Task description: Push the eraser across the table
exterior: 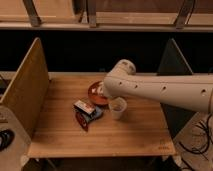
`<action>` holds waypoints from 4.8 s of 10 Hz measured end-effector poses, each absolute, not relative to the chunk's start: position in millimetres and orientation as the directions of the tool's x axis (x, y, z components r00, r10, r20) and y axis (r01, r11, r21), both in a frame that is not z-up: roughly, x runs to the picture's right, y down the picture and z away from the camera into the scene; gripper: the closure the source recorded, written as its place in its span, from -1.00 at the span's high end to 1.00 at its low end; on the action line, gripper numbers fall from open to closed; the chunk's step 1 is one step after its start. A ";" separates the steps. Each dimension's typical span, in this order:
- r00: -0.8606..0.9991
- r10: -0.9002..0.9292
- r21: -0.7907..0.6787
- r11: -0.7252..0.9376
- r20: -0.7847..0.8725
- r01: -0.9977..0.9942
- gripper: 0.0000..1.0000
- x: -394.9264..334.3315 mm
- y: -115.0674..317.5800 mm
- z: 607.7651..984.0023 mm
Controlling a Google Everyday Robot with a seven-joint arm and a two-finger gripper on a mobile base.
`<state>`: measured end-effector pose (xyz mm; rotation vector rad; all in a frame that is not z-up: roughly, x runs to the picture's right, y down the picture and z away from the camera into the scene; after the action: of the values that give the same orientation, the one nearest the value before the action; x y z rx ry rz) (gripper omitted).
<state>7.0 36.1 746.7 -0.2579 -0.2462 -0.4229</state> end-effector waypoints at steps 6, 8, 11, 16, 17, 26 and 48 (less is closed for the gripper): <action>0.883 -0.371 -0.194 0.880 0.287 0.433 0.60 7.0 36.1 746.7; 0.883 -0.371 -0.194 0.880 0.287 0.433 0.60 7.0 36.1 746.7; 0.883 -0.371 -0.194 0.880 0.287 0.433 0.60 7.0 36.1 746.7; 0.883 -0.371 -0.194 0.880 0.287 0.433 0.60 7.0 36.1 746.7; 0.883 -0.371 -0.194 0.880 0.287 0.433 0.60 7.0 36.1 746.7; 0.820 -0.417 -0.208 0.828 0.392 0.521 -0.51 -27.2 53.8 750.4; 0.769 -0.321 -0.518 0.590 0.553 0.619 -1.00 -80.6 161.0 846.4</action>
<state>-80.6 161.0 846.4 -0.7592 -0.4297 -0.5666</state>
